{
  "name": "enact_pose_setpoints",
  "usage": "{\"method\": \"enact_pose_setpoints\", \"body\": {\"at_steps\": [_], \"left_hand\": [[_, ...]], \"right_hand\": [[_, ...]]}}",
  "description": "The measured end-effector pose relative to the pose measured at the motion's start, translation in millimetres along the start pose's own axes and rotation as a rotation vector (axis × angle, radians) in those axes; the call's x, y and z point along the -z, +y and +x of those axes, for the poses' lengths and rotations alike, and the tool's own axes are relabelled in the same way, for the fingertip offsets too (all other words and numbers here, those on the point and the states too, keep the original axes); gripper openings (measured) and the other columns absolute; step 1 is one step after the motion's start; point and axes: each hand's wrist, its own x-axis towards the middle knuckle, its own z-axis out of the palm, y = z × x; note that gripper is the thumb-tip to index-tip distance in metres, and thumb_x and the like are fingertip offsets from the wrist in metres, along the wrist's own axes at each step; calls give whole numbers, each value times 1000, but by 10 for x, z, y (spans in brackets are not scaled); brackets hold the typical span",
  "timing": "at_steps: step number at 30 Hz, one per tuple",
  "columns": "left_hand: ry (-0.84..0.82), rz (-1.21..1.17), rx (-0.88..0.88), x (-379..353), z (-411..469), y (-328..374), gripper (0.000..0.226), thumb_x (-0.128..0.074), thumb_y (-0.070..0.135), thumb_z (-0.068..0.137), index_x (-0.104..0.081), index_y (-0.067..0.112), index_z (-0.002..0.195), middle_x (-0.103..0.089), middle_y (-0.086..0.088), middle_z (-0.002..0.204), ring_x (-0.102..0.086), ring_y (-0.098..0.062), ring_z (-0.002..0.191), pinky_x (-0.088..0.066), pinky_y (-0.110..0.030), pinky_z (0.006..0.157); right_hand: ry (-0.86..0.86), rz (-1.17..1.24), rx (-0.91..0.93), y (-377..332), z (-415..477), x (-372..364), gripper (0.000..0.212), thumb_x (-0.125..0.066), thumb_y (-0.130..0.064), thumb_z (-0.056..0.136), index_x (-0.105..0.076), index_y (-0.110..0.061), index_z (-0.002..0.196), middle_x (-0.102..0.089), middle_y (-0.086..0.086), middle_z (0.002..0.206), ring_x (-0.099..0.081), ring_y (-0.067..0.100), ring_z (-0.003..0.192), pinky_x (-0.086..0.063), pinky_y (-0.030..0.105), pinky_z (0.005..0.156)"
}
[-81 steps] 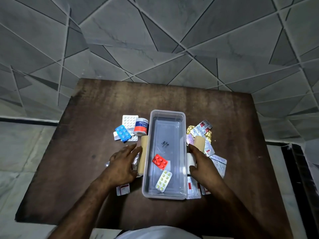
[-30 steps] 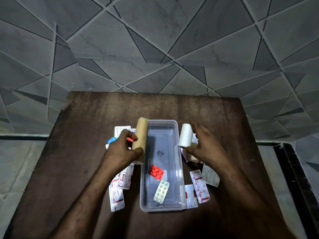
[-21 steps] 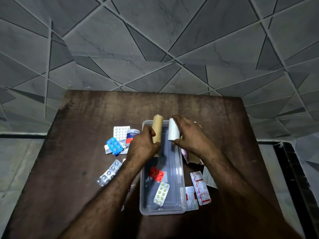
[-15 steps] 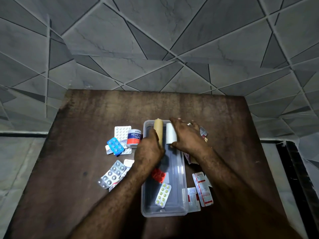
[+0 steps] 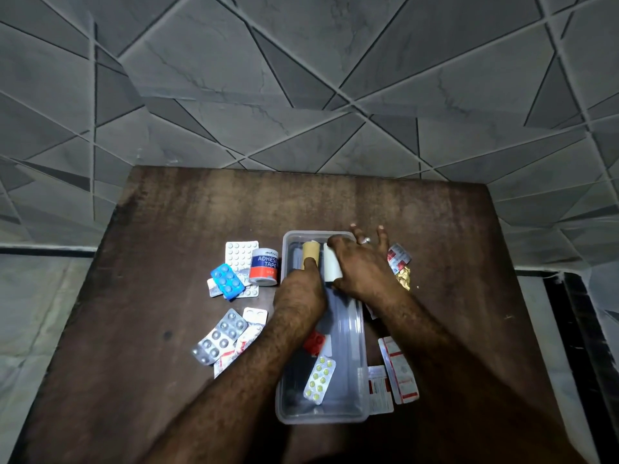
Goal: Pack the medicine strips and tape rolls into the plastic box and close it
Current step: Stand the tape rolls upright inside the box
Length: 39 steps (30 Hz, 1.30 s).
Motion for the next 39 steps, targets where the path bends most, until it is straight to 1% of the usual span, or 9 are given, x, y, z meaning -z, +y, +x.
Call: {"method": "enact_pose_setpoints", "body": {"at_steps": [4,12,16,19,21,26,30,35,39], "left_hand": [[11,33,-16,-25,13,-2,45,-49,11,89,-37,8,132,-63,-20,111,-62,-37,101,-48,-39,73],[32,116,-77,-44,6,-59,39,-52,16,91,-43,8,128,-63,-17,106,-65,-36,94,-51,-40,72],[222,-50,-181,113,49,-152,27,-53,20,89,-56,9,113,-65,-17,104,-63,-36,93,-49,-39,76],[462,-182,-222,330,127,-327,33,-50,18,77,-63,11,106,-66,-17,103,-59,-38,96,-45,-40,83],[494,-174,-188,441,214,-491,44,-51,17,69,-63,15,111,-66,-13,111,-56,-39,103,-43,-42,90],[153,16,-95,578,334,-780,67,-64,23,78,-41,31,141,-42,4,149,-31,-34,134,-33,-49,101],[-80,146,-91,501,394,-912,92,-75,31,71,-26,37,148,-26,11,158,-19,-31,143,-26,-51,109],[-94,193,-126,393,421,-958,94,-76,33,69,-26,35,149,-25,8,158,-19,-30,144,-25,-53,109],[-56,196,-152,365,478,-980,86,-74,31,73,-32,32,147,-32,4,156,-32,-29,140,-33,-53,107]], "right_hand": [[-12,-6,22,9,-24,-30,80,-74,-39,72,-36,-21,140,-43,1,148,-16,28,148,5,64,113],[41,-7,16,12,-142,-205,58,-70,-34,76,-48,-22,129,-56,0,138,-18,27,148,1,64,113],[61,144,-46,72,-177,-131,61,-67,-40,78,-46,-27,133,-51,-4,143,-18,20,148,3,57,115],[191,347,-112,227,-232,-9,58,-66,-38,79,-48,-28,133,-52,-1,141,-30,20,143,-15,51,116],[269,401,-149,400,-268,25,55,-65,-32,78,-51,-26,131,-58,0,135,-41,22,136,-29,48,111],[131,443,-253,699,-371,13,64,-70,-20,75,-49,-24,135,-57,2,135,-50,25,126,-39,45,105],[-90,410,-238,737,-504,-113,78,-71,-16,68,-40,-26,139,-51,1,142,-47,25,130,-40,43,105],[-280,311,-204,695,-578,-271,106,-85,-34,55,-30,-25,145,-34,0,154,-37,24,137,-37,48,107],[-294,188,-176,672,-604,-333,109,-86,-31,57,-25,-22,147,-26,6,157,-34,29,139,-37,46,108]]}}
